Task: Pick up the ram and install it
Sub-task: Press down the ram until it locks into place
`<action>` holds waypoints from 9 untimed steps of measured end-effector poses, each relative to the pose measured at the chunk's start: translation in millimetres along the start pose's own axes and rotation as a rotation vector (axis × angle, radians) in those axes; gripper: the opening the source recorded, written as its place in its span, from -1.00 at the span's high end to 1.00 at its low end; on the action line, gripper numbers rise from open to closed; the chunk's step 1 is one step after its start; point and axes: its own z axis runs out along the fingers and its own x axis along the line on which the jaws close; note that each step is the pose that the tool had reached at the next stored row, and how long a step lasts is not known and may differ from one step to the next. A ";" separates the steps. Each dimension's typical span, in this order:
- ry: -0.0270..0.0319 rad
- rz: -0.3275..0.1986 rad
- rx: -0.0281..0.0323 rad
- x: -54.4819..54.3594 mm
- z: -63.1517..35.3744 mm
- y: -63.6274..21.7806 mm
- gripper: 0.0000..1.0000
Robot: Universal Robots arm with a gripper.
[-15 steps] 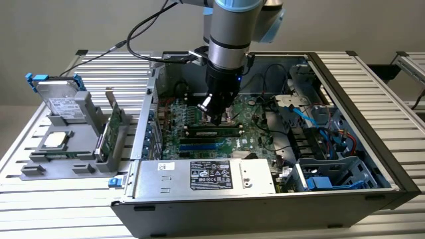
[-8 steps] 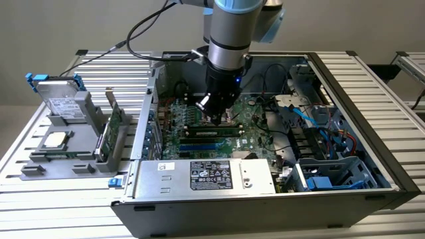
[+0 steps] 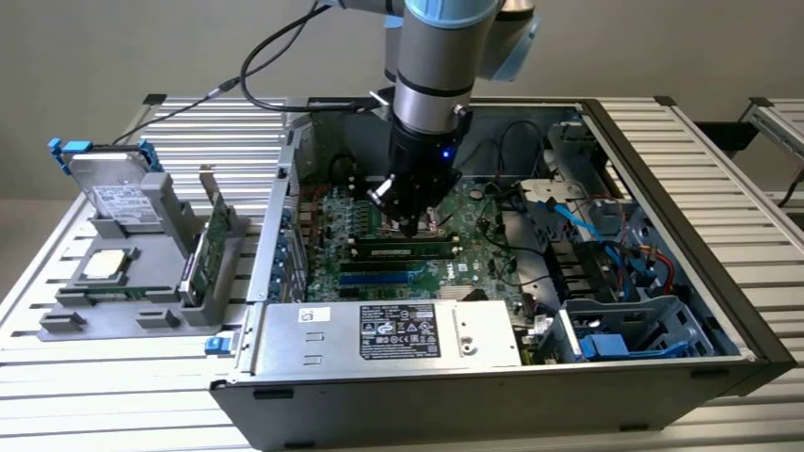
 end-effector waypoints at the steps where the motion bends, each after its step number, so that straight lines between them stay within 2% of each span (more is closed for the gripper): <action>1: -0.0008 0.018 -0.0010 0.0 0.3 0.0 0.80; 9: -0.0066 0.158 -0.0086 -0.1 2.1 -0.1 0.80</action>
